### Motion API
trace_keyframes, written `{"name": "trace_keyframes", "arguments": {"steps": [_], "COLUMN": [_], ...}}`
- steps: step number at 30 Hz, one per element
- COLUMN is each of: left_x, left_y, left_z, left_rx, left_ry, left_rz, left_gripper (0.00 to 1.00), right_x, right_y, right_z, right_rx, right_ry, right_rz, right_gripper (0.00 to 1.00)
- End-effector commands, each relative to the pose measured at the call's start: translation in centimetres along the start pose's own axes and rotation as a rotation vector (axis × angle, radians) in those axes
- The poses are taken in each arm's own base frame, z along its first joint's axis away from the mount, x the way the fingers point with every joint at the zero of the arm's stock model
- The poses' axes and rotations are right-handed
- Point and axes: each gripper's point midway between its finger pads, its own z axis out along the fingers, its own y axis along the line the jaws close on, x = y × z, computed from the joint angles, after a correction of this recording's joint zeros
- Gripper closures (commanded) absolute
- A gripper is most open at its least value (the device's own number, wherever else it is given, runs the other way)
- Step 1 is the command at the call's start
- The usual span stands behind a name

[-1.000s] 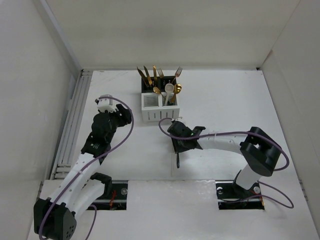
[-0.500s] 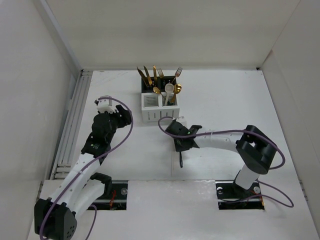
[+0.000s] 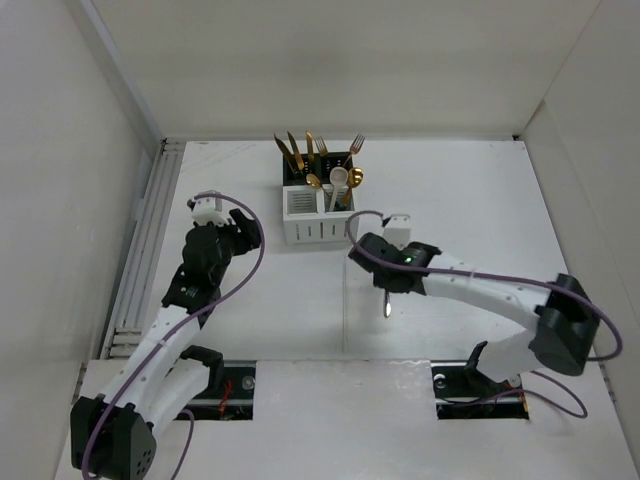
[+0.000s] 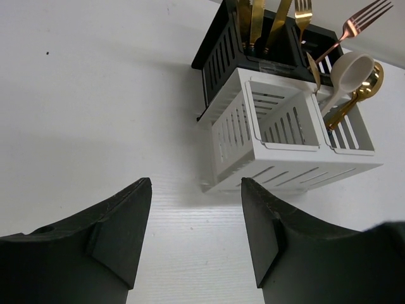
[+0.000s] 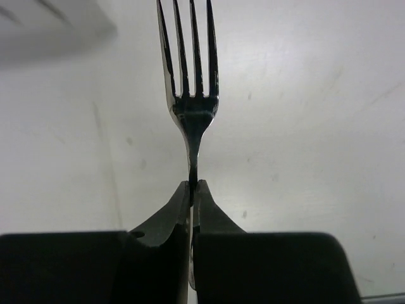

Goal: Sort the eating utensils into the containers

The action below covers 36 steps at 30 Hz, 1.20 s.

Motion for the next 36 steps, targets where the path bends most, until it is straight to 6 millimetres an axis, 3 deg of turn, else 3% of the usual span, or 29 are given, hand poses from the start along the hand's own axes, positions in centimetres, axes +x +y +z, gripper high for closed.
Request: {"name": "trace_keyframes", "arguments": {"steps": [1, 3, 5, 6, 8, 10, 11, 12, 13, 14, 15, 16, 17, 18, 19, 21, 22, 24, 25, 26, 32, 36], "left_x": [-1.3, -1.8, -1.9, -2.6, -3.1, -3.4, -3.9, -4.2, -3.6, -4.2, -4.8, -4.2, -4.4, -4.4, -4.5, -4.8, -5.3, -5.6, -6.3, -5.5, -6.0, -6.2], "left_y": [-0.6, -0.9, -1.0, -1.3, -0.9, -0.8, -0.9, -1.0, -0.5, -0.1, -0.3, 0.3, 0.4, 0.5, 0.8, 1.0, 1.3, 1.8, 1.9, 2.6, 2.7, 2.5], "left_z": [0.3, 0.5, 0.9, 0.9, 1.1, 1.5, 1.5, 1.7, 2.0, 2.2, 2.5, 3.1, 3.4, 3.7, 4.5, 5.4, 6.3, 7.1, 7.4, 8.0, 10.0, 10.6], "left_rx": [0.016, 0.019, 0.015, 0.023, 0.007, -0.009, -0.015, -0.014, -0.037, -0.059, -0.056, -0.080, -0.091, -0.093, -0.109, -0.119, -0.131, -0.153, -0.158, -0.178, -0.178, -0.168], "left_ry": [-0.032, -0.037, -0.029, -0.047, -0.056, -0.050, -0.062, -0.063, -0.045, -0.057, -0.064, -0.035, -0.033, -0.027, -0.016, -0.015, -0.017, -0.013, -0.029, -0.004, -0.005, -0.006], "left_rz": [-0.014, -0.015, -0.014, -0.004, 0.003, 0.016, 0.015, 0.025, 0.028, 0.038, 0.046, 0.048, 0.059, 0.075, 0.075, 0.084, 0.081, 0.079, 0.075, 0.076, 0.073, 0.072], "left_gripper": [0.44, 0.44, 0.44, 0.44, 0.44, 0.43, 0.43, 0.43, 0.43, 0.43, 0.43, 0.43, 0.43, 0.43, 0.43, 0.43, 0.43, 0.42, 0.42, 0.42, 0.42, 0.42], "right_x": [-9.4, -14.7, -18.7, -23.2, -27.2, -33.3, -34.9, -35.9, -38.5, -39.3, -39.8, -41.1, -41.9, -42.2, -42.4, -43.8, -43.4, -43.4, -42.7, -42.4, -39.9, -38.9], "right_y": [-2.6, -2.9, -2.8, -1.4, -0.6, -0.1, 0.3, 1.9, 2.2, 3.4, 4.9, 6.2, 7.3, 8.3, 9.3, 9.6, 11.0, 11.6, 12.5, 12.9, 13.4, 12.5], "right_z": [-6.0, -9.2, -11.4, -13.5, -14.4, -16.0, -15.7, -13.0, -14.1, -13.6, -11.0, -11.6, -12.2, -10.4, -10.4, -10.4, -8.7, -7.0, -5.1, -4.4, 0.7, 4.7], "right_rx": [0.041, 0.049, 0.051, -0.043, -0.085, -0.226, -0.244, -0.225, -0.254, -0.268, -0.259, -0.328, -0.378, -0.403, -0.444, -0.498, -0.524, -0.538, -0.551, -0.558, -0.539, -0.519], "right_ry": [-0.314, -0.486, -0.600, -0.723, -0.822, -0.942, -0.962, -0.949, -1.012, -1.028, -1.022, -1.082, -1.121, -1.128, -1.159, -1.254, -1.250, -1.231, -1.199, -1.188, -1.085, -1.018], "right_rz": [0.181, 0.230, 0.075, 0.163, 0.109, 0.169, 0.161, 0.093, 0.094, 0.060, -0.003, -0.014, -0.018, -0.035, -0.043, -0.034, -0.057, -0.072, -0.085, -0.095, -0.102, -0.077], "right_gripper": [1.00, 1.00, 1.00, 1.00, 1.00, 1.00, 1.00, 1.00, 1.00, 1.00, 1.00, 1.00, 1.00, 1.00, 1.00, 1.00, 1.00, 1.00, 1.00, 1.00, 1.00, 0.98]}}
